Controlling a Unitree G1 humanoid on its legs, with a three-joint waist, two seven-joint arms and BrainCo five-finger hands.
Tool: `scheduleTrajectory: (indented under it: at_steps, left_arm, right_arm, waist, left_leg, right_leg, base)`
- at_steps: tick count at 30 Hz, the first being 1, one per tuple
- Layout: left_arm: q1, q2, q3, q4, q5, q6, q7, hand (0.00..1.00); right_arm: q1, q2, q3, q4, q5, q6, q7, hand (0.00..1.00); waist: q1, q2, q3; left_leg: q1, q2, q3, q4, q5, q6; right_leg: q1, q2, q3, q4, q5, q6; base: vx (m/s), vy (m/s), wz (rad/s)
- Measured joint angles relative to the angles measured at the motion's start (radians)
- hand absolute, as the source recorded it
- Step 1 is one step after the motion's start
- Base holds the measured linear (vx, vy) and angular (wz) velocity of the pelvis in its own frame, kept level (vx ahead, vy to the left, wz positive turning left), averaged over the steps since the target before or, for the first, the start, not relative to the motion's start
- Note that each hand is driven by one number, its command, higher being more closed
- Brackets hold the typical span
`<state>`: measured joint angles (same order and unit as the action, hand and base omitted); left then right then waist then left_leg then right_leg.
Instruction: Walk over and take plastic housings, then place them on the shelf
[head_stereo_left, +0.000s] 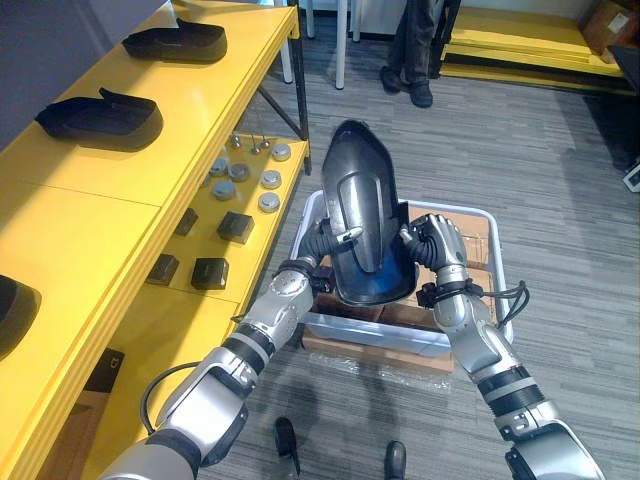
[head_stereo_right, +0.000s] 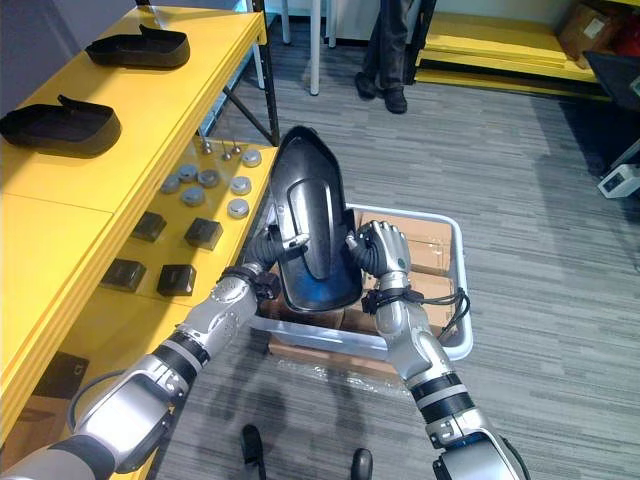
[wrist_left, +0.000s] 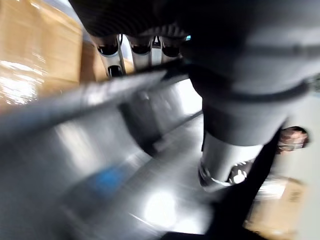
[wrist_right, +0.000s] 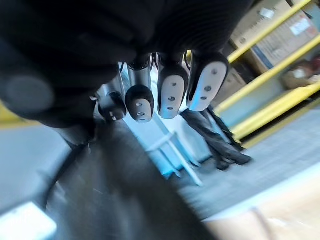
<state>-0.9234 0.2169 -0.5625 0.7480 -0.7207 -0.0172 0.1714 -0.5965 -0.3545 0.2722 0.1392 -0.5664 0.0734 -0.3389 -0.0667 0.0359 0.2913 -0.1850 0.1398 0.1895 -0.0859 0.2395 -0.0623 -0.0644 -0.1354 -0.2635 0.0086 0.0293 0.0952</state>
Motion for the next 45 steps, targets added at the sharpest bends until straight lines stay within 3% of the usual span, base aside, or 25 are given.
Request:
scheduleTrajectory:
  at_steps: [6, 10, 14, 15, 16, 17, 19, 20, 21, 23, 24, 25, 26, 27, 28, 29, 32, 33, 35, 36, 37, 39, 42, 43, 45]
  left_arm:
    - [0.003, 0.0, -0.07, 0.002, -0.066, 0.03, -0.027, 1.0]
    - [0.164, -0.004, -0.064, -0.189, -0.236, 0.03, -0.043, 1.0]
    - [0.315, -0.035, 0.001, -0.342, -0.281, 0.028, -0.042, 1.0]
    - [0.35, -0.039, 0.035, -0.38, -0.3, 0.01, -0.041, 1.0]
    - [0.355, -0.047, 0.06, -0.382, -0.318, -0.011, -0.037, 1.0]
    - [0.359, -0.053, 0.081, -0.389, -0.318, -0.02, -0.034, 1.0]
    - [0.387, -0.05, 0.105, -0.447, -0.313, -0.075, -0.007, 1.0]
    - [0.397, -0.049, 0.11, -0.471, -0.312, -0.077, 0.002, 1.0]
    - [0.42, -0.042, 0.125, -0.515, -0.282, -0.083, 0.023, 1.0]
    - [0.44, -0.032, 0.132, -0.549, -0.218, -0.084, 0.044, 1.0]
    - [0.447, -0.026, 0.133, -0.559, -0.167, -0.084, 0.059, 1.0]
    - [0.45, -0.027, 0.133, -0.562, -0.141, -0.084, 0.067, 1.0]
    - [0.457, -0.025, 0.143, -0.585, -0.066, -0.084, 0.081, 1.0]
    - [0.458, -0.011, 0.16, -0.609, 0.009, -0.092, 0.093, 1.0]
    - [0.459, -0.004, 0.17, -0.625, 0.053, -0.098, 0.102, 1.0]
    - [0.47, 0.002, 0.187, -0.648, 0.103, -0.101, 0.107, 1.0]
    - [0.494, 0.013, 0.211, -0.694, 0.184, -0.121, 0.107, 1.0]
    - [0.502, 0.013, 0.21, -0.715, 0.22, -0.128, 0.107, 1.0]
    - [0.52, 0.015, 0.199, -0.735, 0.247, -0.128, 0.107, 1.0]
    - [0.559, 0.021, 0.201, -0.765, 0.274, -0.128, 0.107, 1.0]
    - [0.614, 0.022, 0.213, -0.805, 0.285, -0.129, 0.107, 1.0]
    - [0.677, 0.022, 0.229, -0.865, 0.313, -0.129, 0.107, 1.0]
    - [0.722, 0.014, 0.236, -0.93, 0.389, -0.129, 0.107, 1.0]
    - [0.741, 0.0, 0.241, -0.961, 0.415, -0.13, 0.107, 1.0]
    - [0.769, -0.029, 0.246, -0.996, 0.432, -0.136, 0.107, 1.0]
  right_arm:
    - [0.017, -0.034, 0.054, -0.093, -0.025, -0.016, -0.018, 1.0]
    - [0.103, -0.068, 0.085, -0.214, -0.033, -0.056, -0.045, 1.0]
    - [0.276, -0.105, 0.091, -0.376, -0.036, -0.097, -0.078, 1.0]
    - [0.327, -0.101, 0.091, -0.414, -0.034, -0.114, -0.091, 1.0]
    - [0.374, -0.099, 0.09, -0.44, -0.029, -0.128, -0.102, 1.0]
    - [0.391, -0.094, 0.09, -0.445, -0.026, -0.136, -0.111, 1.0]
    - [0.399, -0.03, 0.076, -0.447, -0.008, -0.171, -0.121, 1.0]
    - [0.401, -0.01, 0.068, -0.45, -0.008, -0.176, -0.121, 1.0]
    - [0.412, 0.026, 0.061, -0.458, -0.005, -0.18, -0.121, 1.0]
    - [0.462, 0.069, 0.049, -0.467, 0.009, -0.198, -0.121, 1.0]
    - [0.492, 0.094, 0.039, -0.463, 0.025, -0.206, -0.121, 1.0]
    - [0.508, 0.105, 0.033, -0.463, 0.031, -0.209, -0.121, 1.0]
    - [0.53, 0.128, 0.017, -0.453, 0.044, -0.22, -0.121, 1.0]
    - [0.53, 0.158, 0.008, -0.433, 0.052, -0.238, -0.12, 1.0]
    - [0.528, 0.177, 0.003, -0.418, 0.054, -0.245, -0.12, 1.0]
    - [0.522, 0.197, 0.002, -0.391, 0.068, -0.252, -0.12, 1.0]
    - [0.526, 0.212, 0.002, -0.36, 0.073, -0.272, -0.117, 1.0]
    - [0.549, 0.212, -0.003, -0.363, 0.075, -0.278, -0.115, 1.0]
    - [0.579, 0.212, -0.017, -0.363, 0.075, -0.292, -0.111, 1.0]
    - [0.608, 0.215, -0.008, -0.364, 0.076, -0.295, -0.104, 1.0]
    - [0.628, 0.214, 0.013, -0.36, 0.079, -0.3, -0.098, 1.0]
    - [0.652, 0.207, 0.032, -0.36, 0.087, -0.315, -0.081, 1.0]
    - [0.697, 0.203, 0.045, -0.375, 0.099, -0.336, -0.07, 1.0]
    - [0.717, 0.201, 0.047, -0.401, 0.112, -0.343, -0.061, 0.0]
    - [0.736, 0.201, 0.049, -0.409, 0.133, -0.362, -0.05, 0.0]
  waist:
    - [0.001, 0.0, -0.003]
    - [0.011, 0.0, -0.03]
    - [0.019, 0.0, -0.033]
    - [0.028, 0.0, -0.033]
    - [0.029, 0.001, -0.034]
    - [0.028, 0.004, -0.037]
    - [0.024, 0.008, -0.053]
    - [0.026, 0.007, -0.055]
    - [0.044, 0.0, -0.059]
    - [0.047, -0.011, -0.069]
    - [0.033, -0.015, -0.068]
    - [0.025, -0.014, -0.068]
    - [0.018, -0.012, -0.071]
    - [0.004, -0.014, -0.077]
    - [0.0, -0.015, -0.077]
    - [-0.003, -0.018, -0.079]
    - [0.0, -0.02, -0.08]
    - [-0.007, -0.022, -0.082]
    - [-0.015, -0.034, -0.09]
    - [-0.01, -0.061, -0.106]
    - [-0.006, -0.068, -0.116]
    - [0.009, -0.053, -0.125]
    - [0.004, -0.051, -0.136]
    - [0.0, -0.049, -0.138]
    - [0.0, -0.045, -0.14]
  left_leg:
    - [0.022, 0.001, 0.0, 0.0, -0.002, -0.002]
    - [0.032, 0.001, -0.005, 0.0, -0.012, -0.015]
    - [0.018, -0.004, -0.045, 0.036, -0.026, -0.013]
    - [-0.009, 0.016, 0.022, 0.102, -0.073, 0.006]
    - [-0.036, 0.065, 0.161, 0.188, -0.125, 0.025]
    - [-0.042, 0.092, 0.226, 0.232, -0.144, 0.035]
    - [-0.055, 0.17, 0.474, 0.359, -0.186, 0.089]
    - [-0.055, 0.169, 0.502, 0.378, -0.198, 0.097]
    - [-0.057, 0.134, 0.505, 0.399, -0.224, 0.102]
    - [-0.034, 0.047, 0.484, 0.402, -0.274, 0.116]
    - [-0.005, -0.018, 0.43, 0.397, -0.295, 0.125]
    - [0.013, -0.047, 0.395, 0.386, -0.303, 0.134]
    - [0.047, -0.093, 0.326, 0.356, -0.31, 0.145]
    - [0.061, -0.11, 0.257, 0.335, -0.307, 0.163]
    - [0.071, -0.125, 0.208, 0.319, -0.304, 0.168]
    - [0.098, -0.144, 0.159, 0.295, -0.3, 0.169]
    - [0.137, -0.18, 0.07, 0.262, -0.299, 0.168]
    - [0.139, -0.197, 0.009, 0.259, -0.301, 0.165]
    - [0.143, -0.216, -0.046, 0.258, -0.306, 0.156]
    - [0.15, -0.234, -0.069, 0.263, -0.317, 0.138]
    - [0.152, -0.23, -0.084, 0.276, -0.331, 0.116]
    - [0.138, -0.185, -0.084, 0.303, -0.355, 0.078]
    - [0.138, -0.133, -0.114, 0.302, -0.369, 0.055]
    - [0.137, -0.129, -0.131, 0.294, -0.368, 0.053]
    - [0.137, -0.129, -0.152, 0.289, -0.365, 0.048]
  right_leg:
    - [0.024, 0.001, 0.0, -0.004, 0.0, 0.0]
    - [0.036, 0.0, -0.003, -0.004, -0.004, 0.004]
    - [0.07, -0.012, -0.097, 0.052, -0.058, 0.003]
    - [0.08, -0.022, -0.134, 0.082, -0.073, 0.002]
    - [0.106, -0.029, -0.184, 0.095, -0.089, 0.009]
    - [0.116, -0.034, -0.208, 0.102, -0.096, 0.014]
    - [0.131, -0.081, -0.276, 0.156, -0.146, 0.044]
    - [0.132, -0.101, -0.286, 0.175, -0.159, 0.054]
    - [0.136, -0.152, -0.306, 0.211, -0.185, 0.068]
    - [0.168, -0.257, -0.358, 0.321, -0.187, 0.093]
    - [0.164, -0.345, -0.356, 0.497, -0.172, 0.049]
    - [0.156, -0.378, -0.34, 0.581, -0.141, -0.005]
    - [0.114, -0.411, -0.253, 0.735, -0.03, -0.159]
    - [0.033, -0.372, -0.115, 0.888, -0.085, -0.084]
    - [-0.018, -0.314, -0.035, 0.953, -0.134, -0.04]
    - [-0.06, -0.242, 0.032, 0.938, -0.191, -0.016]
    - [-0.1, -0.137, 0.126, 0.73, -0.263, 0.009]
    - [-0.121, -0.073, 0.25, 0.582, -0.26, 0.015]
    - [-0.127, -0.047, 0.335, 0.463, -0.238, 0.031]
    - [-0.123, -0.058, 0.337, 0.361, -0.128, 0.043]
    - [-0.103, -0.058, 0.328, 0.318, -0.116, 0.045]
    - [-0.056, -0.024, 0.302, 0.228, -0.099, 0.023]
    - [0.018, 0.024, 0.248, 0.102, -0.054, -0.005]
    - [0.033, 0.029, 0.226, 0.078, -0.05, -0.009]
    - [0.049, 0.03, 0.203, 0.068, -0.05, -0.009]
  base:
    - [0.0, 0.0, 0.0]
    - [0.01, 0.0, 0.02]
    - [0.02, -0.018, 0.6]
    - [0.01, -0.02, 1.0]
    - [0.03, -0.031, 1.09]
    - [0.08, -0.018, 1.14]
    - [0.15, 0.087, 1.01]
    - [0.17, 0.18, 0.79]
    - [0.17, 0.238, 0.74]
    - [0.2, 0.247, 1.06]
    - [0.18, 0.202, 1.29]
    - [0.24, 0.336, 1.72]
    - [0.24, 0.257, 1.83]
    - [0.25, 0.208, 1.95]
    - [0.26, 0.041, 1.87]
    - [0.31, 0.011, 1.45]
    - [0.29, -0.039, 1.19]
    - [0.33, -0.166, 1.42]
    - [0.28, -0.193, 1.28]
    - [0.25, -0.222, 0.86]
    - [0.26, -0.236, 0.56]
    - [0.25, -0.22, 0.09]
    - [0.17, -0.172, 0.2]
    - [0.13, -0.124, 0.33]
    - [0.08, -0.061, 0.4]
